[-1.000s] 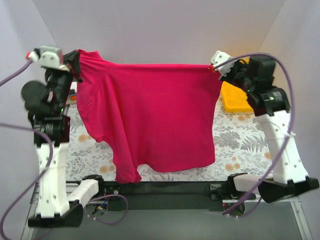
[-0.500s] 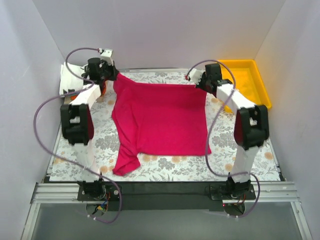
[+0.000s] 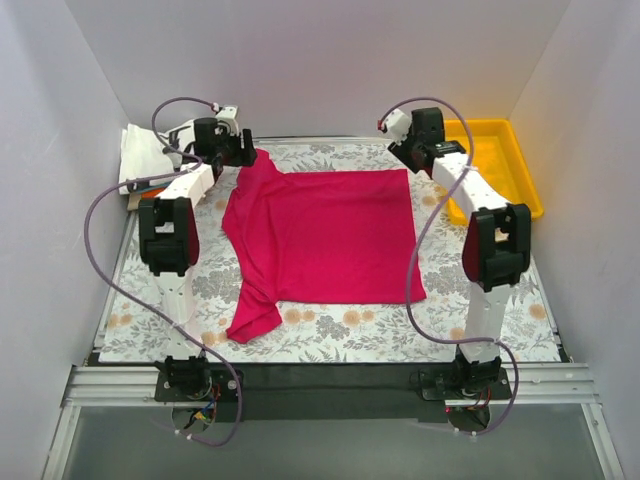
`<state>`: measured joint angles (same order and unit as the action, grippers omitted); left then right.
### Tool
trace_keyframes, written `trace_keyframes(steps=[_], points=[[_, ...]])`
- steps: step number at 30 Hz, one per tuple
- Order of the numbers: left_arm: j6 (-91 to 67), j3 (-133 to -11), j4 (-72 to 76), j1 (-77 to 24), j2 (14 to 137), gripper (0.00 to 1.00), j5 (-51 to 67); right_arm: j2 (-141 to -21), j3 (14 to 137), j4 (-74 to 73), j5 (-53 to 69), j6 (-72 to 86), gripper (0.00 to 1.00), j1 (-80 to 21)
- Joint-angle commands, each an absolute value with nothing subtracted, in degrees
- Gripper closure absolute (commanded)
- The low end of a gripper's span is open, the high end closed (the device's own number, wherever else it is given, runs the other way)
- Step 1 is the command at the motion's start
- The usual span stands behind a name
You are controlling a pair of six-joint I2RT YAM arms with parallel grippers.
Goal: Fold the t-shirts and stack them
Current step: Flatten the tshirt out
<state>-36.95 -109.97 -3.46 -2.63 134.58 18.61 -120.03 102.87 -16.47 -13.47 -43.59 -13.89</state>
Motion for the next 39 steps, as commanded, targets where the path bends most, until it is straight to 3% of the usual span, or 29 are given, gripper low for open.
trace_keyframes(steps=[1,4,8,12,15,23,30,39], points=[[-35.34,-94.9,-3.25,-1.67,114.54,0.43,14.34,-108.56,99.07,-26.43,-1.1,-35.78,0.51,-14.15],[-34.72,-86.77,-5.18,-1.06,107.85,0.48,11.08,-107.41,96.78,-35.58,5.69,-33.05,0.59,-14.59],[-33.4,-79.03,-8.17,-0.7,105.82,0.7,11.16,-107.49,90.72,-37.7,9.66,-30.68,0.76,-15.12],[-33.4,-79.27,-9.49,-0.53,108.27,0.83,11.77,-110.65,90.09,-37.62,12.56,-27.52,0.82,-15.21],[-34.1,-81.38,-11.07,-0.53,111.7,0.88,12.56,-113.46,90.87,-37.71,13.62,-25.76,0.83,-15.12],[-35.86,-86.04,-12.47,-0.44,120.75,0.88,12.22,-119.79,89.56,-36.92,13.8,-23.99,0.85,-15.21],[-34.19,-91.48,-13.97,1.83,127.26,0.88,3.44,-123.04,86.4,-35.6,4.93,-24.43,0.85,-13.72],[-29.89,-98.59,-17.57,4.83,130.86,0.85,1.23,-124.8,88.59,-35.59,0.26,-24.52,0.86,-11.17]])
